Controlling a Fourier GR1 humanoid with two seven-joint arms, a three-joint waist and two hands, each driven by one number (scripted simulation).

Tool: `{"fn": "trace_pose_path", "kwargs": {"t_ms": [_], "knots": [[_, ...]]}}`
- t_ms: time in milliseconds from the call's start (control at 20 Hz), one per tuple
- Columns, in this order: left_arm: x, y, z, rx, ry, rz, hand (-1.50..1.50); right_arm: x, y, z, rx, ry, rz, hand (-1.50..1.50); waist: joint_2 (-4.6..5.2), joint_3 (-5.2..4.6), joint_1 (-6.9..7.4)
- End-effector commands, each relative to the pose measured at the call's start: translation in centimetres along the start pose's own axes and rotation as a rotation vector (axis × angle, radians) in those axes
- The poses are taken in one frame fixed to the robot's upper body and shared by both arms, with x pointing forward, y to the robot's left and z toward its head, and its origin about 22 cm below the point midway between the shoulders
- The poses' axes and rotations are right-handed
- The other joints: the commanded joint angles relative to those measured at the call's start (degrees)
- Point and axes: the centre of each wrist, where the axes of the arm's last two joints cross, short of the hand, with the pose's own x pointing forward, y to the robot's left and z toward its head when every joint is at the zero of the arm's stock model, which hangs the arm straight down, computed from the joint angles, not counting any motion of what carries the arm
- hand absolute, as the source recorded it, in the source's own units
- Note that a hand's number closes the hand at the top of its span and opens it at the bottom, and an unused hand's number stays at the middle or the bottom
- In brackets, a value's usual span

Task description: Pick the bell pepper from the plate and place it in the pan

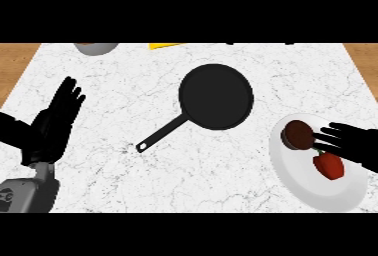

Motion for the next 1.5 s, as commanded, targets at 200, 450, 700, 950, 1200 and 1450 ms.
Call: {"fn": "trace_pose_path", "kwargs": {"t_ms": [200, 450, 700, 950, 1200, 1450], "knots": [[-0.6, 0.2, 0.7, -0.017, -0.005, 0.004, 0.00, 0.9, 2.6, -4.0, 0.018, 0.015, -0.024, -1.50, 0.04, 0.01, 0.33], [-0.8, -1.9, 1.2, -0.010, 0.014, 0.015, 0.00, 0.1, 3.7, -5.1, 0.051, 0.038, -0.005, -1.50, 0.02, 0.02, 0.35], [0.6, -0.4, 0.0, -0.011, -0.005, 0.006, 0.00, -1.1, 2.9, -4.6, 0.050, 0.022, -0.030, -1.50, 0.02, 0.01, 0.15], [-1.5, -0.2, 0.5, 0.009, 0.018, 0.001, 0.00, -0.6, 4.2, -5.5, 0.039, 0.002, -0.038, -1.50, 0.01, 0.00, 0.05], [-0.1, -1.9, -0.5, -0.011, 0.002, -0.015, 0.00, 0.1, 4.4, -7.7, 0.074, 0.006, -0.042, -1.50, 0.02, 0.00, -0.08], [-0.6, -1.1, -1.0, 0.004, -0.020, 0.005, 0.00, -0.1, 8.8, -8.4, 0.065, -0.075, -0.030, 1.50, 0.23, 0.03, 0.23]]}}
